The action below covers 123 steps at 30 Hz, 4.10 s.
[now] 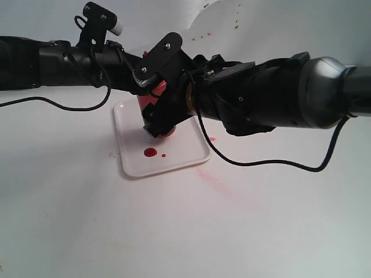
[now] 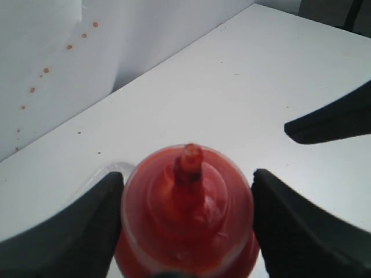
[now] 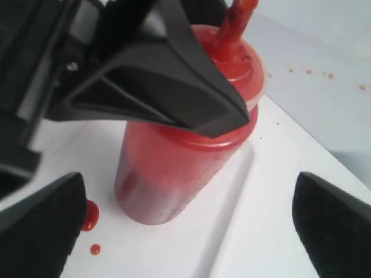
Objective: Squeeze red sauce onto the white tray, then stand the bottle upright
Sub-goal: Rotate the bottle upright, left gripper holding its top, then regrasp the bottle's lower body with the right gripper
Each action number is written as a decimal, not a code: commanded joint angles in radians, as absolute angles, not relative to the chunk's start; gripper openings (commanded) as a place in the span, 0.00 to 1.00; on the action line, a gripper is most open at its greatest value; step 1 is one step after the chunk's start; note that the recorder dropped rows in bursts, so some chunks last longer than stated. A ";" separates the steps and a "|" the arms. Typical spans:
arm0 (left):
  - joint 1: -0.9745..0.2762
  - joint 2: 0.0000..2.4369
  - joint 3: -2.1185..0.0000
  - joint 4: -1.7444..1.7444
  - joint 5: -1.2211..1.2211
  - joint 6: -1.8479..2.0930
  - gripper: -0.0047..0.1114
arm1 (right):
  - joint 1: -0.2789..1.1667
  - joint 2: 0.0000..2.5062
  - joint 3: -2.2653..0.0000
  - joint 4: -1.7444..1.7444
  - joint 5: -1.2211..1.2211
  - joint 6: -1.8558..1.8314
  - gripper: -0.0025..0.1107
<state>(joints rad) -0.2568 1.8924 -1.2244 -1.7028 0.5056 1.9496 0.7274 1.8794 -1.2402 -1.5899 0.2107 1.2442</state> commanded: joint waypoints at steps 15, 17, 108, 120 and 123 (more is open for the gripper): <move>-0.255 1.743 -1.239 -1.586 0.510 1.720 0.04 | 0.699 1.663 -1.022 -1.627 0.201 1.297 0.73; -0.255 1.735 -1.239 -1.583 0.538 1.674 0.04 | 0.670 1.632 -0.994 -1.627 0.163 1.323 0.73; -0.260 1.728 -1.237 -1.527 0.689 1.601 0.05 | 0.490 1.996 -1.054 -0.572 -0.869 0.268 0.27; -0.260 1.728 -1.237 -1.583 0.712 1.630 0.74 | 0.488 1.996 -1.054 -0.573 -0.894 0.295 0.02; -0.260 1.721 -1.237 -1.567 0.714 1.630 0.82 | 0.486 1.992 -1.044 -0.574 -0.901 0.285 0.02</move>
<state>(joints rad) -0.2568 1.7325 -1.2266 -1.5655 0.7027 1.6253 0.4878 2.0105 -1.0495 -0.5885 -0.8411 0.2897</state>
